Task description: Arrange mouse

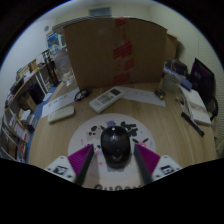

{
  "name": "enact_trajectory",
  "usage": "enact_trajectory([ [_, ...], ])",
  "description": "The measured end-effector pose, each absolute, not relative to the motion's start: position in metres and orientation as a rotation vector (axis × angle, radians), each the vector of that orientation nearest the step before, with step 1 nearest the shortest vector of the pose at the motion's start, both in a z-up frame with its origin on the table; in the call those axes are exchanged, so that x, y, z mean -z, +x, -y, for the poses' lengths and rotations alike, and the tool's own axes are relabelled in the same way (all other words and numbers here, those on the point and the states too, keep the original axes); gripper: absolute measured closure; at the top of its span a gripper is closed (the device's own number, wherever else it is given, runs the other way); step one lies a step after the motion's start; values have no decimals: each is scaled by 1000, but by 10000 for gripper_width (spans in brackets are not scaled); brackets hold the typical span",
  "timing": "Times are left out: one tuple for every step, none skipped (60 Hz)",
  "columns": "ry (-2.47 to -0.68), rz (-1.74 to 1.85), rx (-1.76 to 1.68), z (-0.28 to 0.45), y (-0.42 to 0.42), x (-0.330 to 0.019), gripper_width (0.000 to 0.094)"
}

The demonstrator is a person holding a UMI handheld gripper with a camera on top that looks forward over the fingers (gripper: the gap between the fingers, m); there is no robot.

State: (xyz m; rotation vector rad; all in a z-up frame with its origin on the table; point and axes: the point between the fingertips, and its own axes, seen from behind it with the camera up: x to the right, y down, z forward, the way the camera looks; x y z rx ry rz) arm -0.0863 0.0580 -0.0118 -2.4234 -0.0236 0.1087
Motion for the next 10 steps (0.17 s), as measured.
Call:
enact_trajectory([
  [-2428,12,-111,-55,-86,9,73],
  [-2427,4,-112,-53,-85,5,62],
  [-2426,-4,-108,-50,-84,1,112],
  [-2426,-11,-100,-46,-82,-3,114],
  [-2425,-18,-91,-42,-80,-8,106],
  [-2425,-23,-82,-38,-78,-13,99],
  [-2424,-30,-75,-32,-77,-17,99],
  [-2426,-35,-68,-28,-76,-23,100],
  [-2428,-40,-66,-22,-76,-27,100],
  [-2431,-45,-65,-16,-75,-32,98],
])
